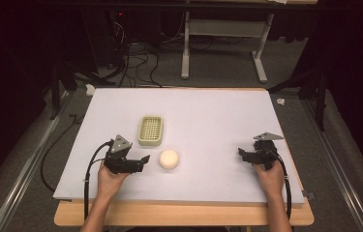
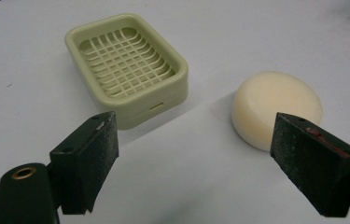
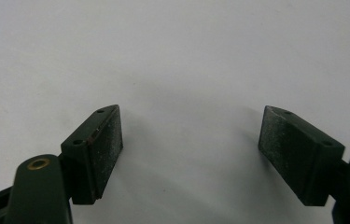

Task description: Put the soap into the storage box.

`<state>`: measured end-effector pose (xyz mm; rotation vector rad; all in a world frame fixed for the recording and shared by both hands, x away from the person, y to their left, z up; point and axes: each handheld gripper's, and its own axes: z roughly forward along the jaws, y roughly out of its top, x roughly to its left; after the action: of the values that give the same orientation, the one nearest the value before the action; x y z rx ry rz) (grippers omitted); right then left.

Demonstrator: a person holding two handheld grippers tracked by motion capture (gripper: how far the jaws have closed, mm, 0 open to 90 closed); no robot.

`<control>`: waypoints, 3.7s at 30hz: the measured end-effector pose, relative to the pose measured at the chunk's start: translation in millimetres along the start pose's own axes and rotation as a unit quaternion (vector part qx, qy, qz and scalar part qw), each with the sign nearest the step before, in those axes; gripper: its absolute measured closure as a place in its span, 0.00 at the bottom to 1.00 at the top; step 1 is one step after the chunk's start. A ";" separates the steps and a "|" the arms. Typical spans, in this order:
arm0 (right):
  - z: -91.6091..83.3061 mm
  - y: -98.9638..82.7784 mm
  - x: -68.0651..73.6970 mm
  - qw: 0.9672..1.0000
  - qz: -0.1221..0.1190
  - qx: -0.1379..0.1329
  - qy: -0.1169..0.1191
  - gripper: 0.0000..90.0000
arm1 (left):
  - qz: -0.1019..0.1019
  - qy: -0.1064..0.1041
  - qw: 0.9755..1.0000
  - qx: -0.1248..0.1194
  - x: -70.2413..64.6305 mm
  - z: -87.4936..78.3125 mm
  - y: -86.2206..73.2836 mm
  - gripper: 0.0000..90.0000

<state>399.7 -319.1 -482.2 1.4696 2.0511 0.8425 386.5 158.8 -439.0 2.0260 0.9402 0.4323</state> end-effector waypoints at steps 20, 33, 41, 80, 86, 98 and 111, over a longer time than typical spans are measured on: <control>0.0 0.0 -0.1 1.000 0.000 0.000 0.000 0.25 | 0.028 -0.033 0.999 0.011 -22.5 19.0 12.3 0.18; 0.0 0.0 -0.2 1.000 0.000 0.001 0.000 0.25 | 0.037 -0.054 0.998 0.023 -36.2 40.4 16.6 0.17; 0.0 0.0 -0.2 1.000 -0.001 0.000 0.000 0.25 | 0.040 -0.060 0.997 0.037 -41.2 53.6 15.6 0.17; -0.1 -0.1 0.2 1.000 -0.001 0.000 -0.002 0.25 | 0.080 -0.051 0.993 0.069 -58.1 79.4 6.5 0.27; -0.1 0.0 0.3 1.000 -0.001 0.000 -0.002 0.25 | 0.082 -0.052 0.993 0.068 -57.9 77.5 5.6 0.27; -0.1 -0.1 0.3 1.000 -0.001 0.000 -0.002 0.25 | 0.077 -0.052 0.994 0.052 -53.2 62.5 9.9 0.27; 0.0 0.0 0.2 1.000 -0.001 0.000 -0.001 0.25 | 0.060 -0.044 0.997 0.034 -40.9 41.8 12.8 0.27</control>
<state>399.6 -318.9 -482.2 1.4684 2.0492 0.8405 390.2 100.4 -451.8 2.1526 0.7921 0.3781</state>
